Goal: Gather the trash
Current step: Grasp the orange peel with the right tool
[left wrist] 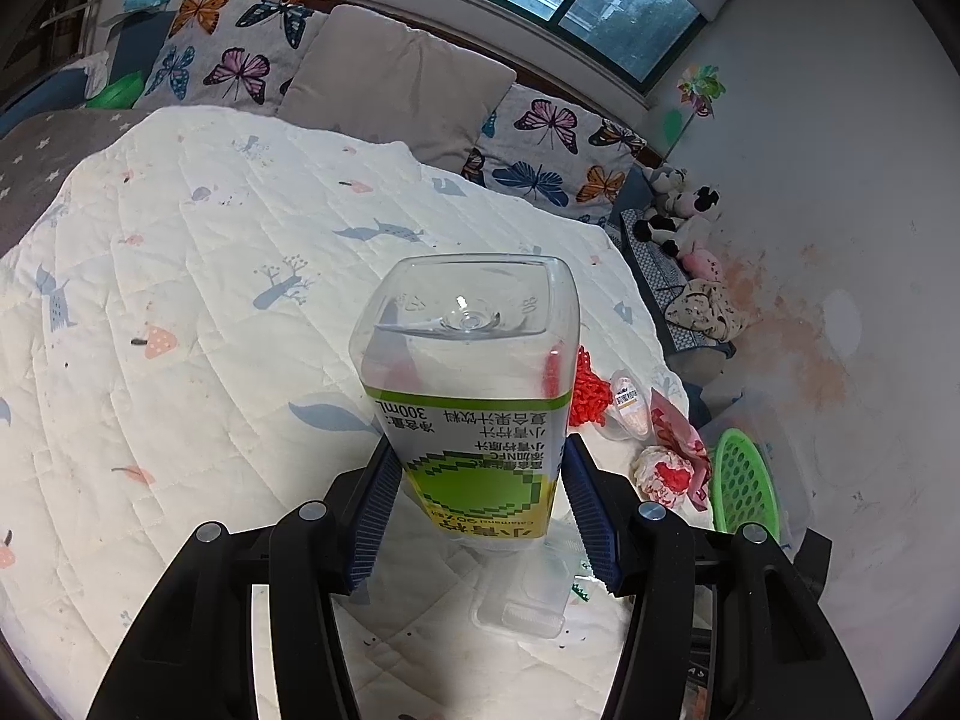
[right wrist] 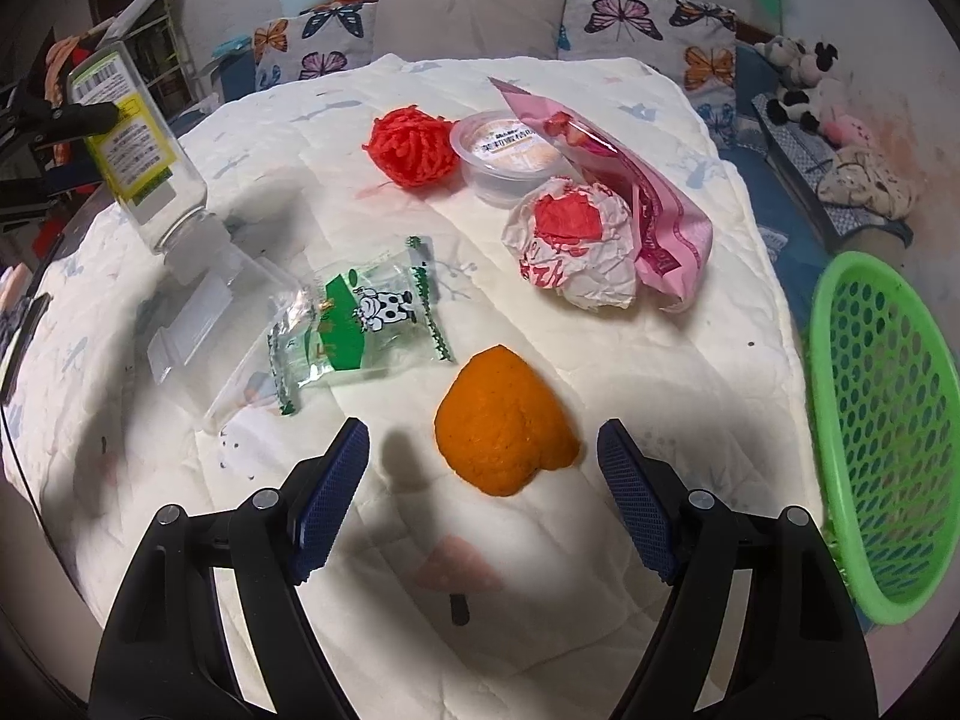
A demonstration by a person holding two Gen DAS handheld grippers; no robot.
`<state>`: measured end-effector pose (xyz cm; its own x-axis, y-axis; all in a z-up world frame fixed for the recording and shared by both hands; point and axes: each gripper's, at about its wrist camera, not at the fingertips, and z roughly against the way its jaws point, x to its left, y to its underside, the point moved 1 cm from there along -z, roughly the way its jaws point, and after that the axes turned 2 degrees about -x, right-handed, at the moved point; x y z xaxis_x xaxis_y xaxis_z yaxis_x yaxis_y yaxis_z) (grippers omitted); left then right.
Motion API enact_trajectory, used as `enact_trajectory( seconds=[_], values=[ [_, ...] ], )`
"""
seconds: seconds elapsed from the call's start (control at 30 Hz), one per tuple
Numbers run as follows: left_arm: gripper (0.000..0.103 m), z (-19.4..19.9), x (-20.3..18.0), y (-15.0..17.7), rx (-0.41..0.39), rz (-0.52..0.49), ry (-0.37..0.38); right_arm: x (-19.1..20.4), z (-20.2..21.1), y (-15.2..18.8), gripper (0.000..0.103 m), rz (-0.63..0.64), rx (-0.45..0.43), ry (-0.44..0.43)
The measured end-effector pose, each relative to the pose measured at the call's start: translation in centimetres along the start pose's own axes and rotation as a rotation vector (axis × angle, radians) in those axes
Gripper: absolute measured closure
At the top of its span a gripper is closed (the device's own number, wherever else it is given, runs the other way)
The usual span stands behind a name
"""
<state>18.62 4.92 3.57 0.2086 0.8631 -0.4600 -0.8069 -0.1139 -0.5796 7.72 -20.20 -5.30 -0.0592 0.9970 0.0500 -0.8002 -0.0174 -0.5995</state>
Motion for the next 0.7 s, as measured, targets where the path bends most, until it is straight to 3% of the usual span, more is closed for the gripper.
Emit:
enact_trajectory(
  seconds=[0.17, 0.27, 0.7],
  values=[
    [0.050, 0.0, -0.1, -0.5, -0.001, -0.008, -0.005, -0.4, -0.4, 0.1, 0.054, -0.012, 0.011, 0.011],
    [0.050, 0.2, -0.4, -0.8, -0.006, -0.018, -0.012, -0.7, 0.0, 0.2, 0.060, -0.019, 0.004, -0.001],
    [0.050, 0.4, -5.6, -0.9, -0.008, -0.095, 0.075, -2.4, 4.5, 0.0, 0.068, -0.039, -0.082, -0.027]
  ],
)
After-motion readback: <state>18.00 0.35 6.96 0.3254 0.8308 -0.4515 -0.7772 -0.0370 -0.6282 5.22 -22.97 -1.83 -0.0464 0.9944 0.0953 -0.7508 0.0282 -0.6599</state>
